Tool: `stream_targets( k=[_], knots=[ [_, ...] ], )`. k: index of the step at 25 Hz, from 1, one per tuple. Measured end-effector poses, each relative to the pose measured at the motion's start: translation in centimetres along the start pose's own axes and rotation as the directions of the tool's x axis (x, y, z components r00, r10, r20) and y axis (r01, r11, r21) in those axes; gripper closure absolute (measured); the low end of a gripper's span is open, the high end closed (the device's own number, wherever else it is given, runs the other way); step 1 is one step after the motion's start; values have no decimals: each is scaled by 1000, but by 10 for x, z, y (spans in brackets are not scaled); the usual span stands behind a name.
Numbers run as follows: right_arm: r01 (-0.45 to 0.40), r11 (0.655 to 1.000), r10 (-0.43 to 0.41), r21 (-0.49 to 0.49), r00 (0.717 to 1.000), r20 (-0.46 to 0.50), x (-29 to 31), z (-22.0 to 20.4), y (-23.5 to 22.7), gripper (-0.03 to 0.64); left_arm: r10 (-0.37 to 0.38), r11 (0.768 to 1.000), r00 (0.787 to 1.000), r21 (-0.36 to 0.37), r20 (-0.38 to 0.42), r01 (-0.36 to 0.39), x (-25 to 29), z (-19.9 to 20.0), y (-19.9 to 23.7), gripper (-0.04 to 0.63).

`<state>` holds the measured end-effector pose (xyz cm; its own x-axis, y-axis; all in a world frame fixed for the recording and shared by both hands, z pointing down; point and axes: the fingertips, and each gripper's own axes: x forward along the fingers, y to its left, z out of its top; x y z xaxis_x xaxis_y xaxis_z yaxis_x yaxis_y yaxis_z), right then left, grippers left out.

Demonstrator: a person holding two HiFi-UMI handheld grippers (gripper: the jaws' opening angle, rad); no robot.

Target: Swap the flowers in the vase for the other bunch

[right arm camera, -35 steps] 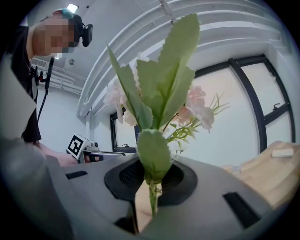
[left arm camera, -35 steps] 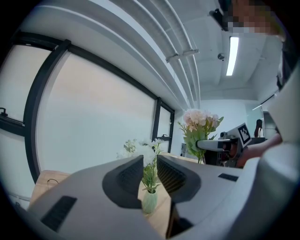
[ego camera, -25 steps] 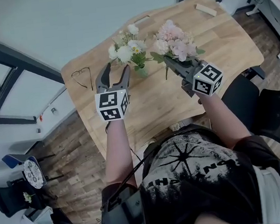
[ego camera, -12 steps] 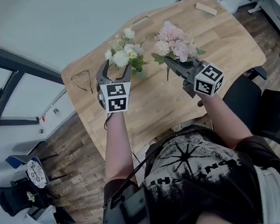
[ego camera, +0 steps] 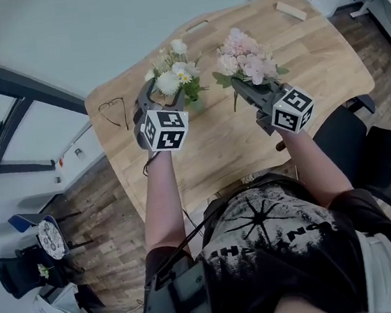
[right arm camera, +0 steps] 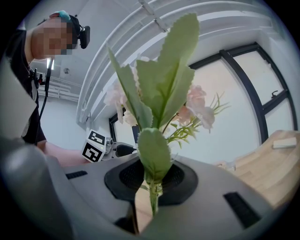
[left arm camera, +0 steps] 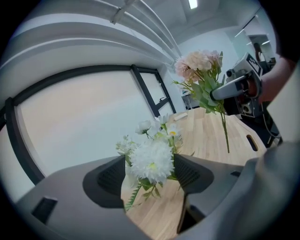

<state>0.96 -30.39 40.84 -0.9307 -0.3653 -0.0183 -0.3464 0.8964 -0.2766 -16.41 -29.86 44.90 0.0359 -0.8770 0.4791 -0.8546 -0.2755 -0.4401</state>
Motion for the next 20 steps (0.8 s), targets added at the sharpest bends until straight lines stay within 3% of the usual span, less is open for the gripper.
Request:
stream_targets(
  k=[12, 20],
  knots=[
    [8, 1000, -7, 23, 1000, -11, 7, -2, -14, 566, -20, 1000, 1000, 17, -18, 20, 13, -3, 3, 286],
    [7, 1000, -7, 29, 1000, -15, 8, -4, -20, 566, 22, 1000, 1000, 6, 19, -22, 7, 1, 5, 445]
  ],
)
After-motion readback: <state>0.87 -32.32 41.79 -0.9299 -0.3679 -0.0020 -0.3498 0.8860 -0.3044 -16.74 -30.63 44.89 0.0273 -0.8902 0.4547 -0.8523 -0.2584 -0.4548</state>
